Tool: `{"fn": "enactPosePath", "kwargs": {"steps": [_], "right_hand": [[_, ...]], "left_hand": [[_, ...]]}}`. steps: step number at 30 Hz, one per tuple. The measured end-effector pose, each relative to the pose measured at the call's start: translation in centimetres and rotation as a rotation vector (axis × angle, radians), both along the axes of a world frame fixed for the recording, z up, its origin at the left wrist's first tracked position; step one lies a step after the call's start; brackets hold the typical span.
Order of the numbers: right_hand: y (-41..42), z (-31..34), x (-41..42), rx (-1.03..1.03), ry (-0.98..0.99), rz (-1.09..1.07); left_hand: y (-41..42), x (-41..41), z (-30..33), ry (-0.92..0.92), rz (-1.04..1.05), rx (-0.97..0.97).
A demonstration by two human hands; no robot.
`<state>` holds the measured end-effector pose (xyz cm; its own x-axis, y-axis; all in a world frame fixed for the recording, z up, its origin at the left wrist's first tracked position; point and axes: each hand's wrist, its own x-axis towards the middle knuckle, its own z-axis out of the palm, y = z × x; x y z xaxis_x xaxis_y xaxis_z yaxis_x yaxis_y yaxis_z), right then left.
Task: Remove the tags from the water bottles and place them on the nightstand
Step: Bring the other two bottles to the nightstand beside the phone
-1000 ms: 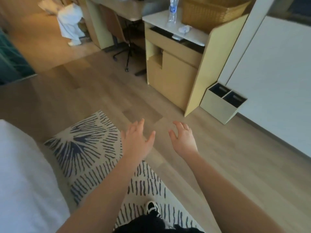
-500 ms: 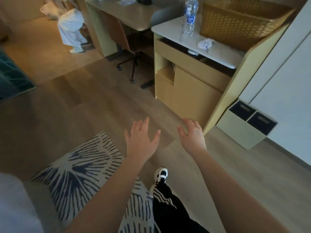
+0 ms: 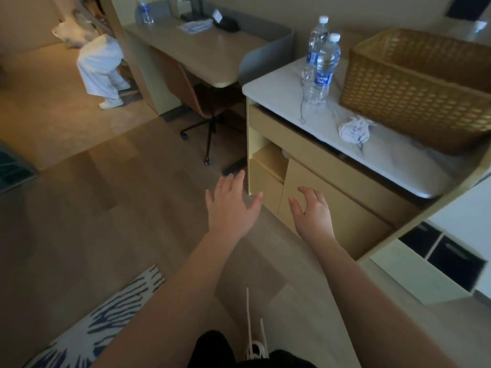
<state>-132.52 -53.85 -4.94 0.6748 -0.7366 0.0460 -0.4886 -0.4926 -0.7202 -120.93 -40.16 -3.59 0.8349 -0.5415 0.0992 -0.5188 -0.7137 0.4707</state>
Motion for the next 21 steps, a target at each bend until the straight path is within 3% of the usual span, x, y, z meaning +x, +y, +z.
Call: {"fn": "enactPosePath", "kwargs": {"steps": [6, 21], "right_hand": [[-5.8, 0.1, 7.6, -0.013, -0.013, -0.105], [-17.9, 1.3, 27.2, -0.028, -0.033, -0.592]], "left_hand": [[-6.2, 8.9, -0.1, 0.011, -0.09, -0.008], [-25.7, 34.6, 1.8, 0.017, -0.576, -0.052]]}}
